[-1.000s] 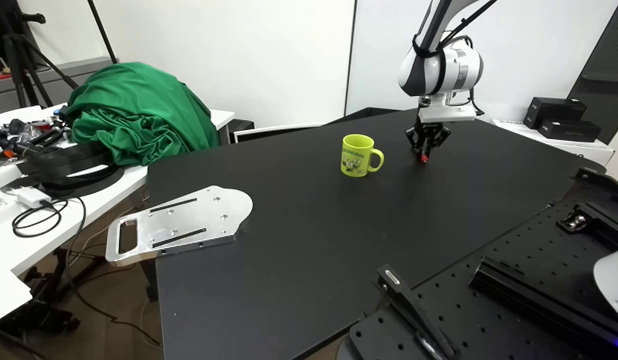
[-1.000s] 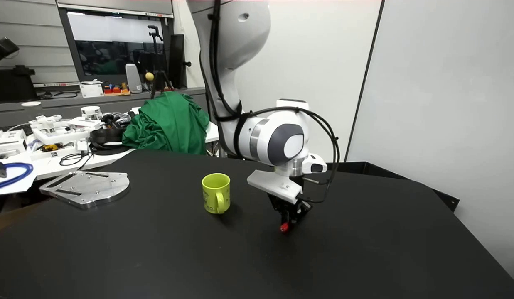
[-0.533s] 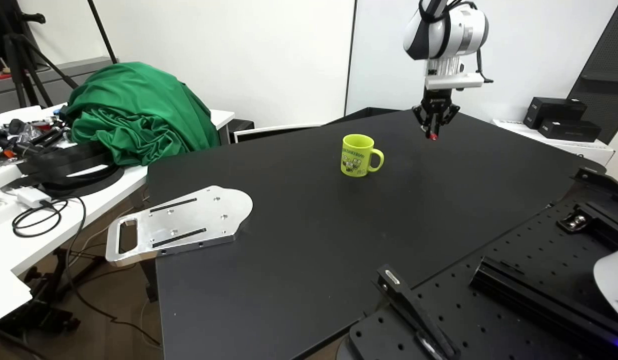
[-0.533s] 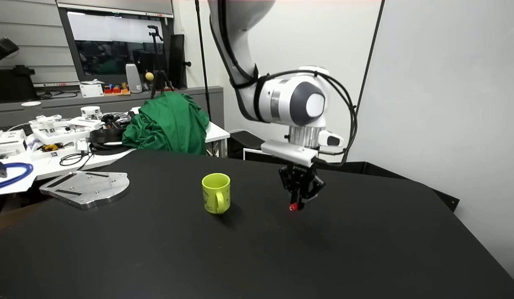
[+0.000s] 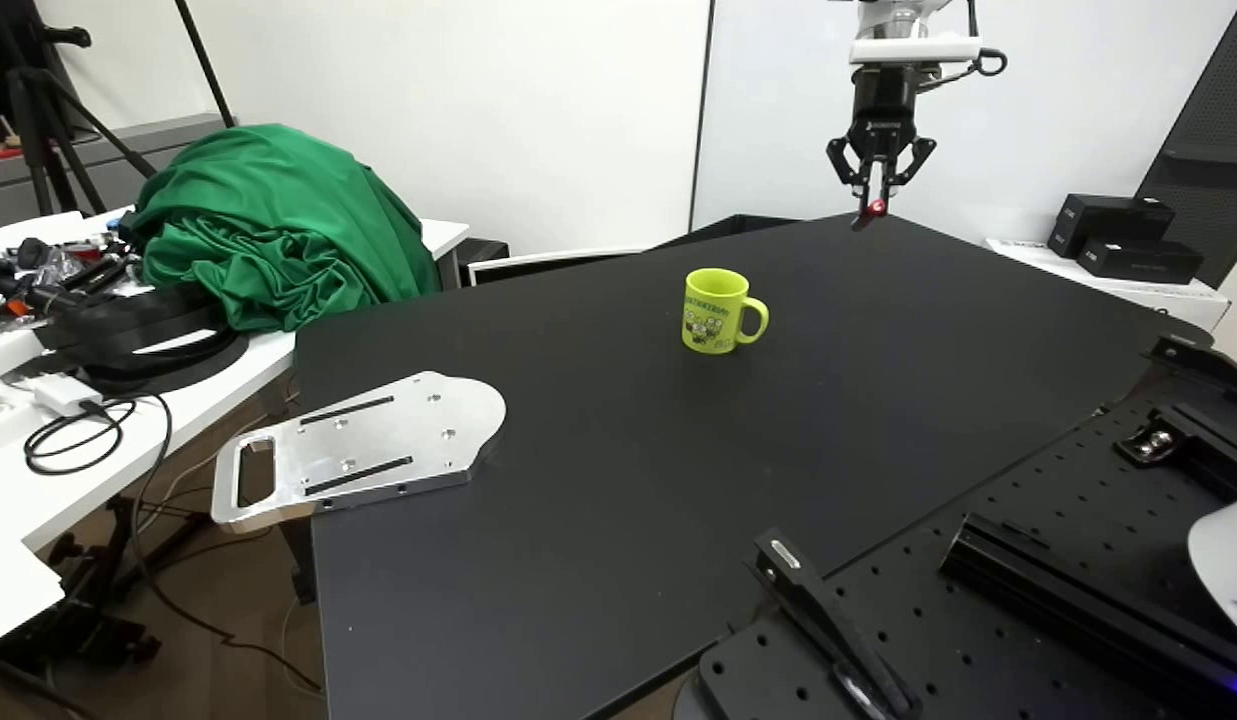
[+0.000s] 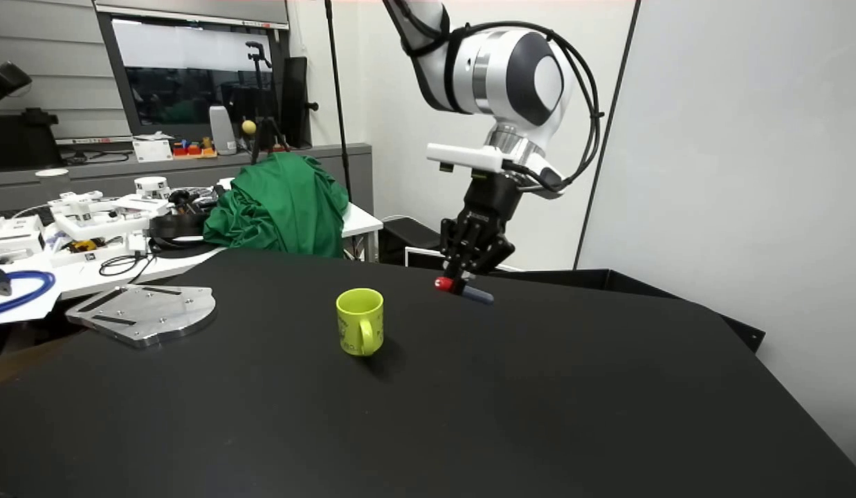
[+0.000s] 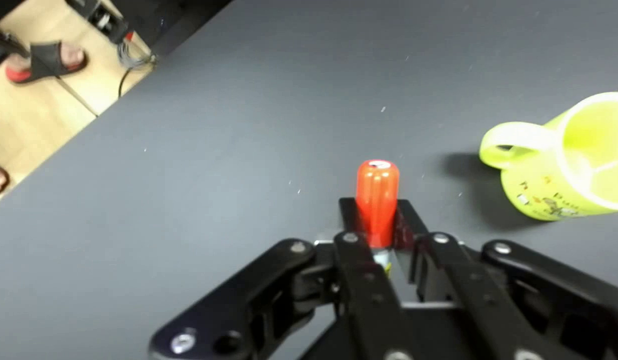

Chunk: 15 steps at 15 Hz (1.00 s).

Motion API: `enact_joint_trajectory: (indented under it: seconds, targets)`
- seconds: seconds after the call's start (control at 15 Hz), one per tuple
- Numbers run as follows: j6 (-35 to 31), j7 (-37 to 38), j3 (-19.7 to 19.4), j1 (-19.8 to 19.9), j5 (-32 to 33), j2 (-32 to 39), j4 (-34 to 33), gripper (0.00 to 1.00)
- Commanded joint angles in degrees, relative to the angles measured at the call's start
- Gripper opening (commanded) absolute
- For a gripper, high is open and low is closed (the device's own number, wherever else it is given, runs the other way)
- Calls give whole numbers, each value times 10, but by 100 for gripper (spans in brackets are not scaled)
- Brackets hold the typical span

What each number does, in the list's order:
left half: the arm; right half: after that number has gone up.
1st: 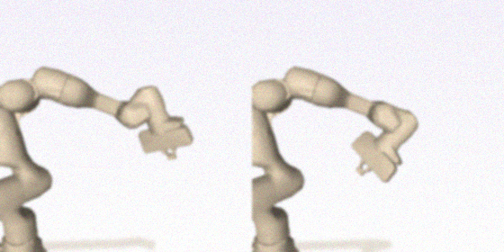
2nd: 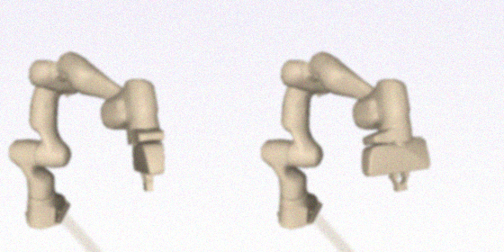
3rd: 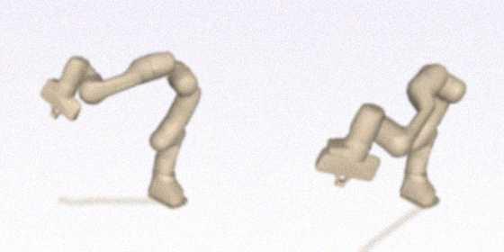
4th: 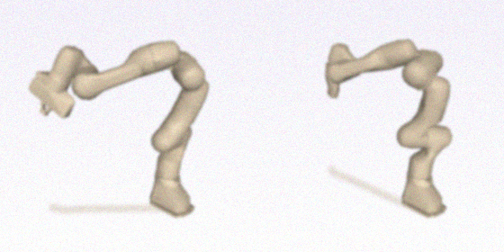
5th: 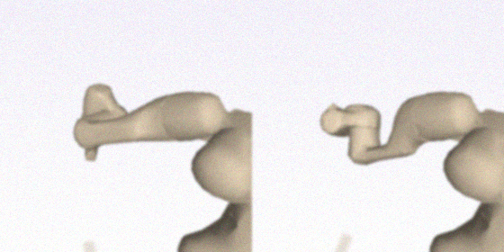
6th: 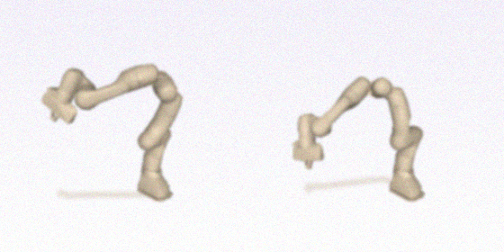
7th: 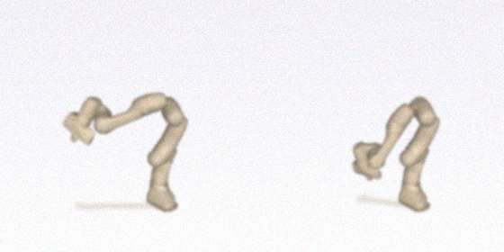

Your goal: Put the marker in the cup

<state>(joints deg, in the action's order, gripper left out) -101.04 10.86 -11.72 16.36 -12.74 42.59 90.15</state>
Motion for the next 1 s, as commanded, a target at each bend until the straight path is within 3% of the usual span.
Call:
enact_joint_trajectory:
  seconds: [0.0,0.33,0.6,0.93]
  targets:
    - [107,88,23,-5,-58,21,-57,5]
    - [178,174,53,-28,-148,60,-123,5]
    - [188,221,65,-44,-193,93,-164,5]
    - [192,251,63,-44,-220,133,-164,5]
